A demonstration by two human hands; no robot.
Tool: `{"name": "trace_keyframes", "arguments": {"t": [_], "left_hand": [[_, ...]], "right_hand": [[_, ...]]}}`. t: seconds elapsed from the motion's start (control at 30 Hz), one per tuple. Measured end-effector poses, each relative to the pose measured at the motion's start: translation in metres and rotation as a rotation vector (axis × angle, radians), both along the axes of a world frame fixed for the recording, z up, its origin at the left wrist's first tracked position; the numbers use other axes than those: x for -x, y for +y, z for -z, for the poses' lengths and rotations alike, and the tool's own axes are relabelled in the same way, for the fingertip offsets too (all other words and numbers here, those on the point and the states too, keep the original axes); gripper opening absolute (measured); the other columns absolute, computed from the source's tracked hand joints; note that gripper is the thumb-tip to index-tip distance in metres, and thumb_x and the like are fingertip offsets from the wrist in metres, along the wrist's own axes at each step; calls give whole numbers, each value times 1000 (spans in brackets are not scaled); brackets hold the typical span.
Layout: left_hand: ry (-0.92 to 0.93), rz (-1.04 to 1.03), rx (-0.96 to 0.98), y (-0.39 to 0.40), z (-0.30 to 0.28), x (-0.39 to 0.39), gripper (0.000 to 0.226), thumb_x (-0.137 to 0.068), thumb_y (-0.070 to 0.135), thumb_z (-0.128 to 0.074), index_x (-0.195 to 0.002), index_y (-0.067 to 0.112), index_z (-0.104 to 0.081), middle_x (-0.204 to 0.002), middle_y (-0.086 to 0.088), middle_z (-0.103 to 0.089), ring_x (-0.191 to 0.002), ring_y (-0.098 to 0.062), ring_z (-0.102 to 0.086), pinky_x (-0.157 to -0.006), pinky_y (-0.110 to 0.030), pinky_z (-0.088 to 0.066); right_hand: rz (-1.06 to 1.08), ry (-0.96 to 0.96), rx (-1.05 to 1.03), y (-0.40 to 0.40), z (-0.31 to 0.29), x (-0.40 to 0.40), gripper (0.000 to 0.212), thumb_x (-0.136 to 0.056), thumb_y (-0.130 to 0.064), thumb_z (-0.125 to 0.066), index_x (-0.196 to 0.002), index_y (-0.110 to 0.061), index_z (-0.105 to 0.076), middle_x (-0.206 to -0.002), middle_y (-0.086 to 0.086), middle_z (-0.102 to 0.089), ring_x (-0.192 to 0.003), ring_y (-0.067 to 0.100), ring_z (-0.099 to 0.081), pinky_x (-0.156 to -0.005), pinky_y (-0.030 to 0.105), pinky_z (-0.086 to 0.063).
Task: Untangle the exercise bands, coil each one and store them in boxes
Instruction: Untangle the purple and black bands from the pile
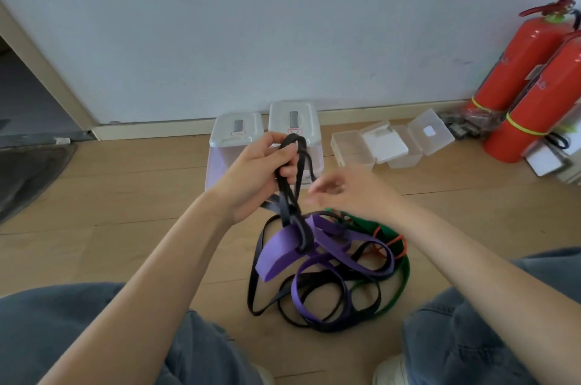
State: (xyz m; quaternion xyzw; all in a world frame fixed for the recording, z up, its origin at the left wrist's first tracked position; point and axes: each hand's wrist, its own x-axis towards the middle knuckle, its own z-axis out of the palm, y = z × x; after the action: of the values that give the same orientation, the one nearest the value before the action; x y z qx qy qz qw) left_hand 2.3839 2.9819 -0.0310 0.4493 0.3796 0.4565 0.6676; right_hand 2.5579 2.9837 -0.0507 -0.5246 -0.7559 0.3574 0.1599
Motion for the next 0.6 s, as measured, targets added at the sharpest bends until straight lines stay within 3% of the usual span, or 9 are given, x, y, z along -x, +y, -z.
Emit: {"name": "trace_keyframes", "arguments": {"t": [0.07,0.17,0.27,0.33,0.4,0.5,0.6], "left_hand": [[-83,9,9,-1,-3,-3,8,-95,5,-44,-94,10,-50,-70,0,-49,-52,-6,-43,-56,-20,-44],[-107,-3,-4,-3,-4,-5,8,-95,4,-45,-95,10,-50,-69,1,-52,-54,-7,-47,-58,-22,-47],[152,-217,-70,3,0,2,8,-96,4,-44,-95,11,-46,-67,-1,-52,-52,-7,-50,-57,-23,-49],[289,-396,-67,8,5,11,9,-95,3,-44,-95,12,-43,-68,-3,-52,-53,-10,-52,-58,-23,-52],[251,-502,-22,12,9,19,11,-95,3,-44,-93,13,-44,-68,-4,-52,-53,-10,-52,-54,-21,-53],[288,-558,-28,17,12,27,12,-95,4,-45,-91,15,-44,-63,-1,-52,-47,-8,-50,-58,-27,-51],[407,-507,-125,15,11,25,18,-94,5,-45,-88,21,-44,-60,5,-53,-42,-2,-46,-56,-23,-47]], "right_hand": [[-46,-19,-4,-5,7,7,30,-71,-49,-73,-82,-23,-64,-77,-13,-65,-72,-4,-59,-63,5,-42],[-67,-71,-56,-8,10,13,27,-72,-37,-77,-79,-21,-57,-69,-14,-57,-65,1,-55,-58,2,-38],[7,-38,-32,-1,3,4,14,-76,-21,-74,-88,-20,-67,-81,-10,-65,-73,-3,-58,-65,1,-42],[98,-102,-21,3,0,-3,13,-78,-10,-68,-91,-15,-70,-85,-3,-68,-79,10,-62,-71,14,-49],[131,-173,48,6,-1,-10,10,-80,-8,-60,-83,-16,-66,-74,-3,-63,-76,17,-58,-66,23,-47],[185,-112,196,7,-5,-13,13,-83,-10,-59,-75,-21,-57,-67,-5,-55,-66,13,-53,-58,22,-40],[141,-277,178,9,-9,-15,21,-82,-38,-67,-79,-20,-56,-72,-5,-54,-67,12,-52,-55,21,-36]]}}
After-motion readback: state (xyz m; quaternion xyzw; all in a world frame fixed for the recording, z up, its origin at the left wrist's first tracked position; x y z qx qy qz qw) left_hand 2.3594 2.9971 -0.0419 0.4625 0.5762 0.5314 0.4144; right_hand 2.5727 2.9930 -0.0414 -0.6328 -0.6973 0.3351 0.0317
